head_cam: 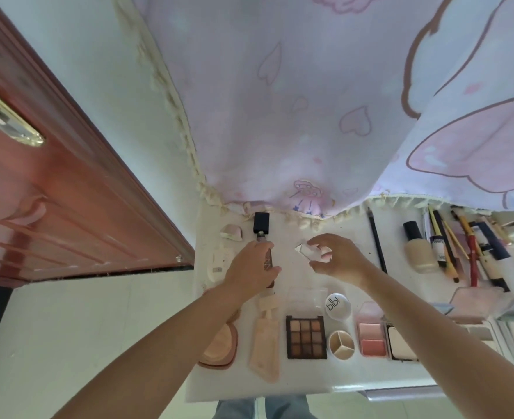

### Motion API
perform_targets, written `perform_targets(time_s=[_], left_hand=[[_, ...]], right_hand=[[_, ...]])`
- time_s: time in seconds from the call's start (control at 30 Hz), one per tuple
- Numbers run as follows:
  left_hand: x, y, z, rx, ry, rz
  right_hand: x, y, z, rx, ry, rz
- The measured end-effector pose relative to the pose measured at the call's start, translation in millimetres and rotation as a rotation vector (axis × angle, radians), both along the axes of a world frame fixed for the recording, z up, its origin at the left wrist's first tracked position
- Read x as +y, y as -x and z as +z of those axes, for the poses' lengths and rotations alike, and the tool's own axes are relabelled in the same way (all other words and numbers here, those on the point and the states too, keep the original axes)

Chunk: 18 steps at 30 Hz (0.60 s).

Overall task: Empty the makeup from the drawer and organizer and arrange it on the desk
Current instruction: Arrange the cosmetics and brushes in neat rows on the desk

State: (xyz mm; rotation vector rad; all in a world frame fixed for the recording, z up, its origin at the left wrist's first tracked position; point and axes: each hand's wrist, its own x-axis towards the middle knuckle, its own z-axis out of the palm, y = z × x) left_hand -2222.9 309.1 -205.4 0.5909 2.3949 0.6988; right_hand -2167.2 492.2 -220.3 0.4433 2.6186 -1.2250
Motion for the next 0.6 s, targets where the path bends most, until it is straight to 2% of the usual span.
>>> perform_targets(time_s=[0.13,0.3,0.4,0.47,0.6], left_hand=[[1.7,6.1,6.6,-0.079,-0.078,-0.005],[7.5,11.2,17.1,-0.242,-0.193,-0.022],[10.9,15.8,15.8,-0.418,-0.316,0.081],[9.4,17.6,12.3,-0.472,-0.367,0.144],[8.0,13.7,2.6,-0.609,-0.476,0.3]], right_hand=[[2.3,-1.7,16.1,-0.048,0.219,-0.167],[5.5,-6.9,29.6,-0.086,0.427,-0.093],[4.1,-5.5,34.0,-0.104,0.56,-0.094],[2.0,-3.4,35.7,-0.097,0.647,-0.132],[3.3,2.0,27.6,-0.083,0.776,-0.355]])
